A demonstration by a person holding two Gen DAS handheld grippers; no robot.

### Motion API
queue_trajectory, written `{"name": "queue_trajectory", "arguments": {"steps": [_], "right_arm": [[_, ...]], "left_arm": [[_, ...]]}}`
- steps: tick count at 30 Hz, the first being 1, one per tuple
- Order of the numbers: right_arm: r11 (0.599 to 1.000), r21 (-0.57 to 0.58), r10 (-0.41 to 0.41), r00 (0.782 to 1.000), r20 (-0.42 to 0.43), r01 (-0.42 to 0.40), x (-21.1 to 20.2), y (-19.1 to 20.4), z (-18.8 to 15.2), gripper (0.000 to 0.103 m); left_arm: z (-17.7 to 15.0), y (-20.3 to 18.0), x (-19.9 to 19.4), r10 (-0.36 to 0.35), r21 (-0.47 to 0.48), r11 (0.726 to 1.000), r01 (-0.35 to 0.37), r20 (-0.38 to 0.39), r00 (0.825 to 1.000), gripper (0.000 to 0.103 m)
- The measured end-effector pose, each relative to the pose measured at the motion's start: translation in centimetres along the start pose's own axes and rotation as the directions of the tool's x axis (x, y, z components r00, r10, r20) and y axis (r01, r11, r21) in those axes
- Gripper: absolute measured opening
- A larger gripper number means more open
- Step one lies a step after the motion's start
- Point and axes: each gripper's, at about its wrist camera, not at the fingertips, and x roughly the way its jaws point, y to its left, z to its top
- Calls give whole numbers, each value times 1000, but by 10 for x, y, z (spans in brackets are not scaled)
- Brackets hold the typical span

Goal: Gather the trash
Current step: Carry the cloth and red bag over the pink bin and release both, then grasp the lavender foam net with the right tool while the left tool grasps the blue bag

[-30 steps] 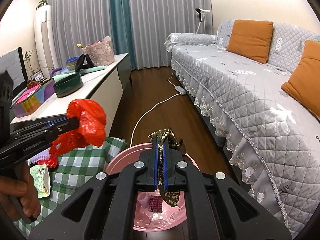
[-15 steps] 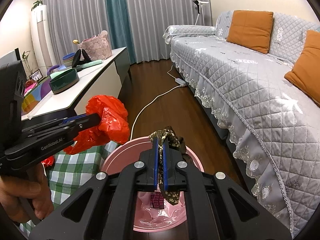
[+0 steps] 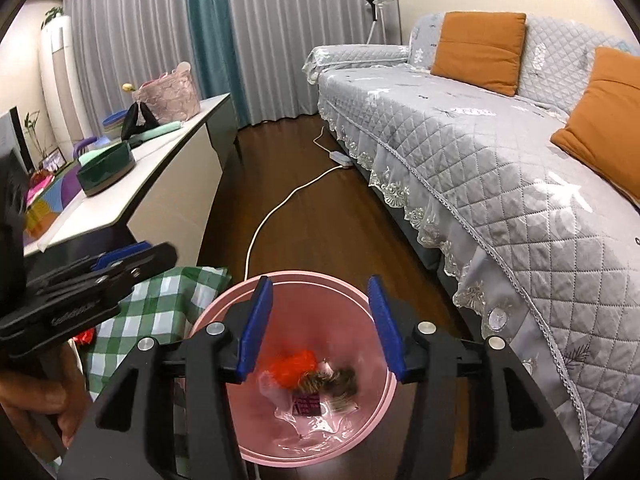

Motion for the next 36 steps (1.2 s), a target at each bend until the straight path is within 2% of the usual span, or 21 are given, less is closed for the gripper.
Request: {"name": "queue_trajectory", "arguments": {"steps": [4,12,21,25,30,33,36], "right_arm": [[1000,-3,16,999,30,-16,-10,8,4,50],[993,-40,110,988,107,-107,-41,46,10,50],[965,-101,252,962,107,-242,-57,112,8,49],[939,-155,323,942,94,-306,-57,150,5,46],[895,-184,422,905,51,-407,-48,188,2,32],[871,-186,465,885,13,-454,-34,212,-3,30],[857,-189,483,875,-30,-480,-16,232,-10,30]], "left_arm": [[-5,5,-22,22,0,1000,-22,14,1000,42],[-24,22,-87,75,-2,997,-75,51,996,29],[-44,65,-172,169,-40,986,-165,123,978,20],[-52,102,-211,244,-77,969,-235,143,959,20],[-62,150,-244,344,-124,937,-327,162,925,20],[-78,186,-256,410,-179,906,-382,161,898,20],[-100,219,-254,464,-251,869,-426,117,878,20]]}}
